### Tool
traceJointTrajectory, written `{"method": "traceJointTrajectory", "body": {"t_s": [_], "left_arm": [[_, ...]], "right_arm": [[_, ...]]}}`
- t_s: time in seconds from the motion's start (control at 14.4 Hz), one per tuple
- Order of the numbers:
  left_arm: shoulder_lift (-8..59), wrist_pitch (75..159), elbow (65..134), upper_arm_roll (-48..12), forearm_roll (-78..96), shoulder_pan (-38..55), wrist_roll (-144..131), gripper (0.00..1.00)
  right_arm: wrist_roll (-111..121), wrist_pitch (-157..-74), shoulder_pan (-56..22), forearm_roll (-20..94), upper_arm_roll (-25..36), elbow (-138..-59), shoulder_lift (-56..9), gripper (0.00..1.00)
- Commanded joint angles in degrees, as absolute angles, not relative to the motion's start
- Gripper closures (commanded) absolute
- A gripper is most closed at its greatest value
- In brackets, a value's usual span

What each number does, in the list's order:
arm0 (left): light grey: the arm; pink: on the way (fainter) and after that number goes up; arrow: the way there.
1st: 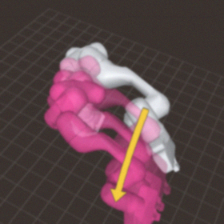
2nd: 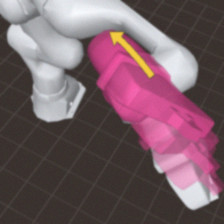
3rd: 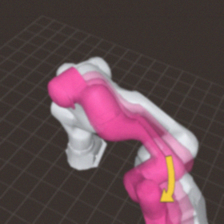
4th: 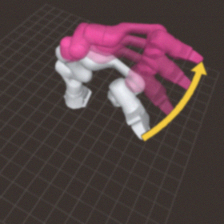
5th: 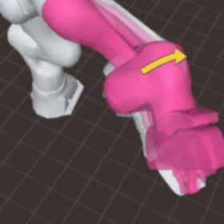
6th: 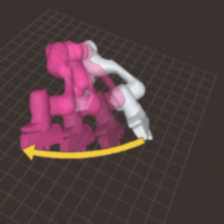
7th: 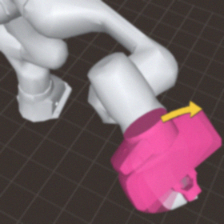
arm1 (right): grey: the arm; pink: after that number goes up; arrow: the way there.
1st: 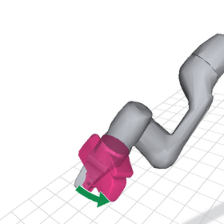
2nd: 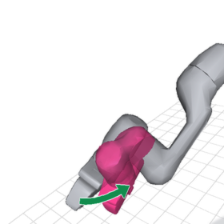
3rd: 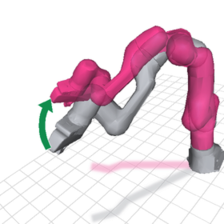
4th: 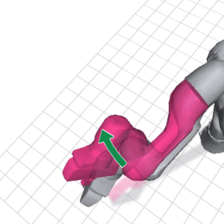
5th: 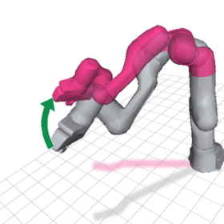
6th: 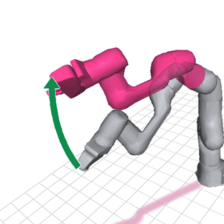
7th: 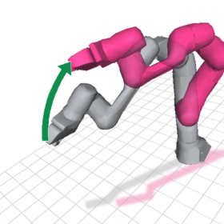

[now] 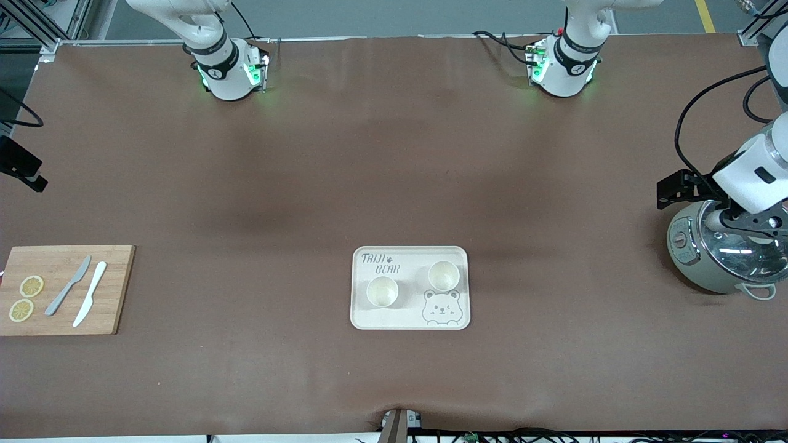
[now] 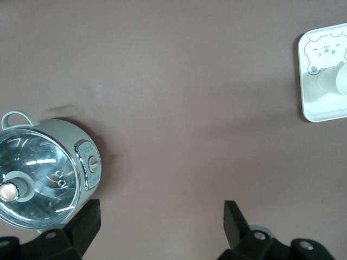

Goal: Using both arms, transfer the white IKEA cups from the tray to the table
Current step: 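Lower the left gripper onto the white cup on the tray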

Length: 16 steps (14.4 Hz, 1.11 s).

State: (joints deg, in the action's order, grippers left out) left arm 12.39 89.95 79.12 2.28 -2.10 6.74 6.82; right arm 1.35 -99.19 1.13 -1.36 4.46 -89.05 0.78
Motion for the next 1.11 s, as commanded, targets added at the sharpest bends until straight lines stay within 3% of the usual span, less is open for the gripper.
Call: {"method": "traceJointTrajectory", "body": {"t_s": [0.0, 0.14, 0.49, 1.04], "left_arm": [[12.39, 89.3, 78.84, 1.93, -2.55, 6.24, 6.5, 0.0], [13.87, 90.26, 78.84, 1.41, -0.89, 7.2, 6.86, 0.0], [25.38, 100.62, 75.69, -0.09, -0.07, 17.02, -7.89, 0.0], [39.1, 117.58, 75.41, -0.44, -0.35, 24.69, -21.7, 0.0]], "right_arm": [[1.58, -98.96, 1.85, -1.58, 3.87, -87.45, -0.18, 0.0], [1.58, -98.96, 1.85, -1.67, 3.87, -87.45, -0.18, 0.0], [1.58, -98.96, 1.85, -1.67, 3.87, -87.45, -0.18, 0.0], [1.58, -98.96, 1.58, -1.5, 3.78, -87.45, -0.61, 0.0]]}}
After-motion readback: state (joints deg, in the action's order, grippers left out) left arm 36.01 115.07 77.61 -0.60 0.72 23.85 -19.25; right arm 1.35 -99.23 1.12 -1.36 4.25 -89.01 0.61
